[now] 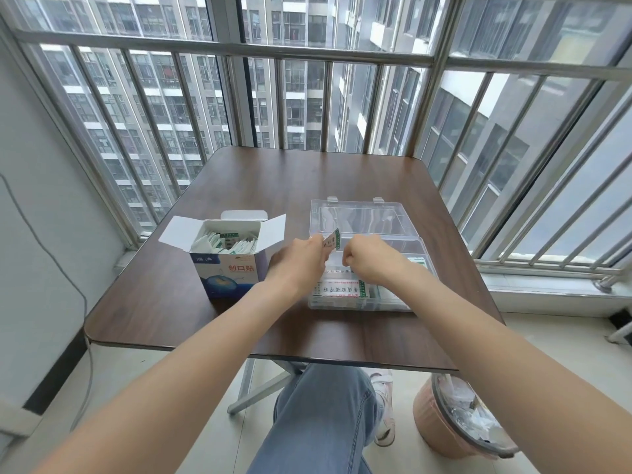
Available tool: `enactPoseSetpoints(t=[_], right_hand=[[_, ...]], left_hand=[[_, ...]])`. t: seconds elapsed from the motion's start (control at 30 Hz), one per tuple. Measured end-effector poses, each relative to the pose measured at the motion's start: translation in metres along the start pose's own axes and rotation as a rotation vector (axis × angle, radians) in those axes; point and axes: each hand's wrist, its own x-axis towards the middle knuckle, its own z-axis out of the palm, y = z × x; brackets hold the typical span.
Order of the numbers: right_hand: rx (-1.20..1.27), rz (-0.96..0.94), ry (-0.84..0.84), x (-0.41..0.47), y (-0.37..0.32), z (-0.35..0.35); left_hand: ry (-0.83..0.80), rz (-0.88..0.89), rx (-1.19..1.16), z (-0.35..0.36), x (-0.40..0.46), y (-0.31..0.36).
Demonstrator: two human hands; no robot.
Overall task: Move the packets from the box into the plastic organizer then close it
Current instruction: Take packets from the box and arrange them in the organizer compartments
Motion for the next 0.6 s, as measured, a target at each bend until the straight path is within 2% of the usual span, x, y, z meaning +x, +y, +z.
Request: enactPoseSetpoints(t=[0.13, 0.2, 0.3, 0.37, 0.47, 0.6], right_hand=[[0.061, -0.002, 0.004, -0.001, 0.001, -0.005], [0.221, -0.011, 0.049, -0.005, 0.005, -0.011], [0.717, -0.063, 0.061, -0.017, 0.012, -0.02], [0.926, -0.092, 0.089, -0.024, 0.015, -0.02], [1.014, -0.097, 0.215, -0.027, 0.018, -0.017], [1.014, -0.114, 0.293, -0.03, 0.022, -0.013]], left_hand=[[0.082, -0.002, -0.091, -0.006, -0.004, -0.001], [0.108, 0.015, -0.3, -0.013, -0.009, 0.003], [-0.031, 0.045, -0.734, -0.021, -0.019, 0.008], [-0.101, 0.065, -0.867, -0.023, -0.025, 0.009], [-0.168, 0.039, -0.976, -0.027, -0.032, 0.015], [-0.288, -0.045, -1.118, -0.034, -0.038, 0.021]])
